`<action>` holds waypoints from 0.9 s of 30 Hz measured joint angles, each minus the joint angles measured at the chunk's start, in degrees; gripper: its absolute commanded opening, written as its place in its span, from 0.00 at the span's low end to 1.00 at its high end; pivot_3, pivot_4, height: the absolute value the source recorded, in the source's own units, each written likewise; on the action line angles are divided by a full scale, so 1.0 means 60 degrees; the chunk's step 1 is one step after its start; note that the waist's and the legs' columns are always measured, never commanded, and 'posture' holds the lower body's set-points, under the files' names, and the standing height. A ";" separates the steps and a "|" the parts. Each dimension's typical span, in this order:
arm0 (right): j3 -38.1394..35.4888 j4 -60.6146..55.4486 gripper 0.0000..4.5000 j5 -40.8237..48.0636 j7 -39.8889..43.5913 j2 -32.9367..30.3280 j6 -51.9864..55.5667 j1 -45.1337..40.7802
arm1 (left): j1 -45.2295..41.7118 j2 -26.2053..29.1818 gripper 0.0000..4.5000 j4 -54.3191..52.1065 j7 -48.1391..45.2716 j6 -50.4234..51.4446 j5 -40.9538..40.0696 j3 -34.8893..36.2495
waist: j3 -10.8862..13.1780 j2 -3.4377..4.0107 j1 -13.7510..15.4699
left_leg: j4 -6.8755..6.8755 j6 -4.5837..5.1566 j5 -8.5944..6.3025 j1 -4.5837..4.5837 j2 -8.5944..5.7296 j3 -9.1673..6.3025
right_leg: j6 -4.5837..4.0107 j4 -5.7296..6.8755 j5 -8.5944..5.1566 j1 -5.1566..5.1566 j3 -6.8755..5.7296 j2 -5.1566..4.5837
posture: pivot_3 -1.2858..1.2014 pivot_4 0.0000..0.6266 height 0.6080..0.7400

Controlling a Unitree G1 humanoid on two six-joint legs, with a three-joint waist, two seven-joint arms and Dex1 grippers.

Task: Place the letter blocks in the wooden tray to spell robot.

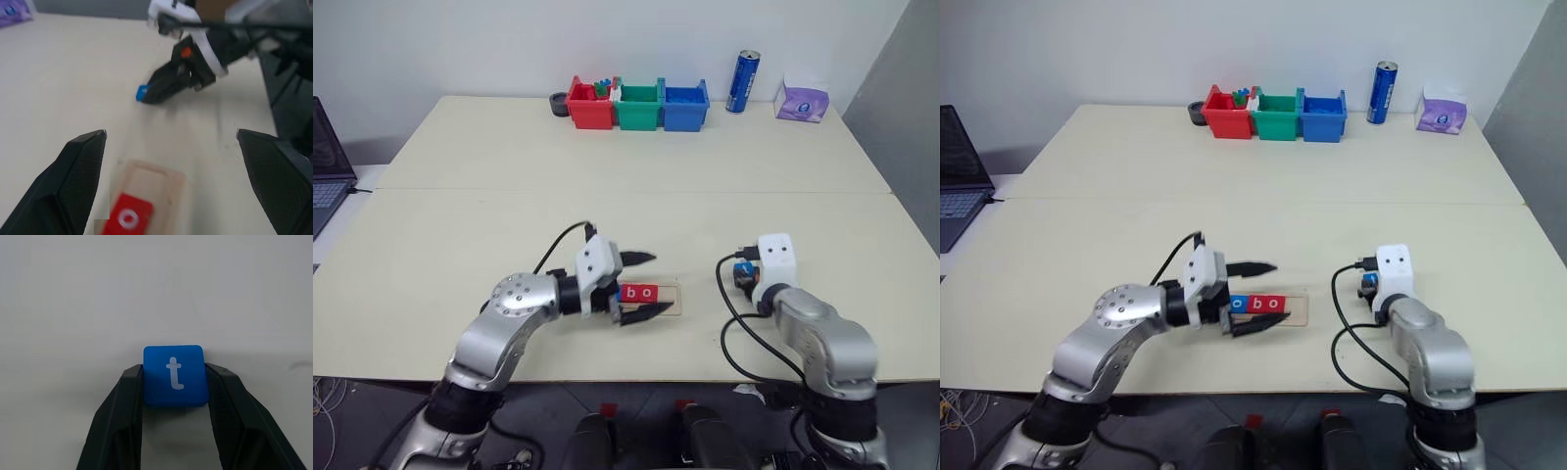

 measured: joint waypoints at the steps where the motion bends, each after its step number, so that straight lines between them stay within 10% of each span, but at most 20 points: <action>1: -0.0039 -0.0420 0.32 0.0161 0.0096 0.0012 0.0548 0.0073 | 0.0196 0.0188 1.00 -0.0072 -0.0128 -0.0003 -0.0077 0.0070 | 0.0000 0.0000 0.0002 | 0.0000 0.0000 0.0001 0.0001 0.0001 -0.0003 | -0.0001 -0.0001 -0.0001 0.0001 -0.0001 0.0001 | 0.52 0.24 1.00; 8: 0.0063 -0.1688 0.32 0.0844 0.0221 0.0381 0.1815 0.0587 | 0.0511 0.0504 1.00 -0.0234 -0.0412 -0.0039 -0.0252 0.0255 | 0.0000 -0.0001 0.0012 | 0.0021 -0.0003 0.0003 0.0001 -0.0009 0.0007 | 0.0009 -0.0004 0.0000 0.0008 -0.0005 0.0001 | 0.52 0.24 1.00; 15: 0.0049 -0.1712 0.88 0.1619 0.0676 -0.0162 0.1839 0.0491 | 0.0187 0.0271 1.00 -0.0254 -0.0358 -0.0020 -0.0256 0.0169 | -0.0001 -0.0003 0.0008 | 0.0017 -0.0002 0.0002 0.0000 -0.0011 0.0019 | 0.0010 -0.0008 0.0000 0.0003 -0.0004 0.0004 | 0.52 0.24 1.00; 21: -0.0290 -0.1337 0.99 0.2891 0.3111 -0.3610 0.1322 -0.0164 | 0.0173 0.0324 1.00 -0.0231 -0.0473 -0.0028 -0.0260 0.0173 | 0.0005 -0.0004 0.0019 | 0.0015 0.0001 0.0001 -0.0004 -0.0019 0.0032 | 0.0012 -0.0023 0.0000 0.0005 -0.0014 0.0002 | 0.52 0.24 1.00; 27: 0.0641 0.1357 0.99 0.2233 0.7087 -0.6429 -0.5175 -0.0044 | -0.0154 0.0339 1.00 -0.0083 -0.0676 -0.0092 -0.0261 0.0179 | 0.0013 -0.0025 0.0017 | 0.0019 0.0004 -0.0001 0.0006 -0.0012 0.0043 | 0.0013 -0.0028 0.0000 0.0011 -0.0015 0.0011 | 0.52 0.24 1.00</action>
